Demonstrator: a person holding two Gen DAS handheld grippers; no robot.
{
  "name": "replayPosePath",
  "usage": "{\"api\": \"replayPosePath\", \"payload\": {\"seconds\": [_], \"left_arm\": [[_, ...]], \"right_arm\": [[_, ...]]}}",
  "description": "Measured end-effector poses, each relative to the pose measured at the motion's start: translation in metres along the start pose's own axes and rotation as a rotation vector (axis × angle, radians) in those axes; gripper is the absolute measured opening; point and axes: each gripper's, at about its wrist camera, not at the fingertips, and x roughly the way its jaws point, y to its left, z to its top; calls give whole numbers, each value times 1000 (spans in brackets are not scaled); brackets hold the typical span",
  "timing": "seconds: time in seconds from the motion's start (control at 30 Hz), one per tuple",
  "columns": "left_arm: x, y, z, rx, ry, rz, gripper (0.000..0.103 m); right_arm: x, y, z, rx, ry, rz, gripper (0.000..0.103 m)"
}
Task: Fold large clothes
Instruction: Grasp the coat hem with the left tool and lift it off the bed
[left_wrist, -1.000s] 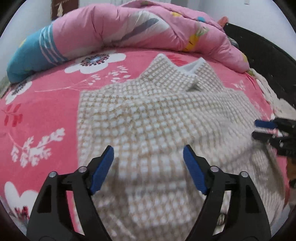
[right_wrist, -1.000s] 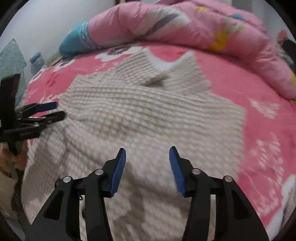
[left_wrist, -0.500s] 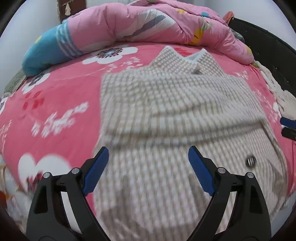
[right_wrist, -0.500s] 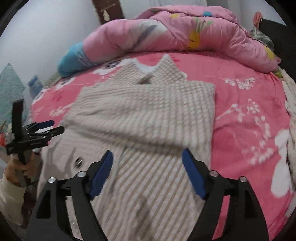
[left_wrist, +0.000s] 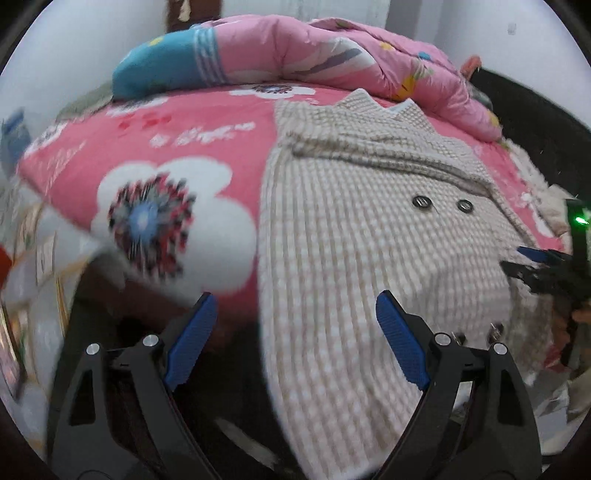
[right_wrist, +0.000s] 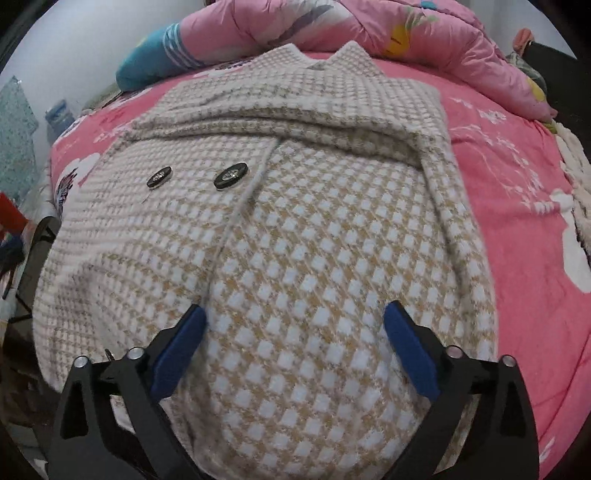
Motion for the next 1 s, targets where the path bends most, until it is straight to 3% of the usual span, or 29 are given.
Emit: {"api": "replayPosePath", "payload": {"seconds": [0.1, 0.37, 0.63, 1.0], "left_arm": [[-9, 1, -27, -18, -9, 13, 84], [-11, -2, -75, -100, 1, -85, 84], [10, 2, -73, -150, 36, -125, 57], [19, 10, -65, -155, 21, -138, 57]], "right_arm": [[1, -1, -3, -5, -8, 2, 97], [2, -1, -6, -7, -32, 9, 97], [1, -2, -7, -9, -35, 6, 97], [2, -2, -7, -9, -39, 6, 97]]}}
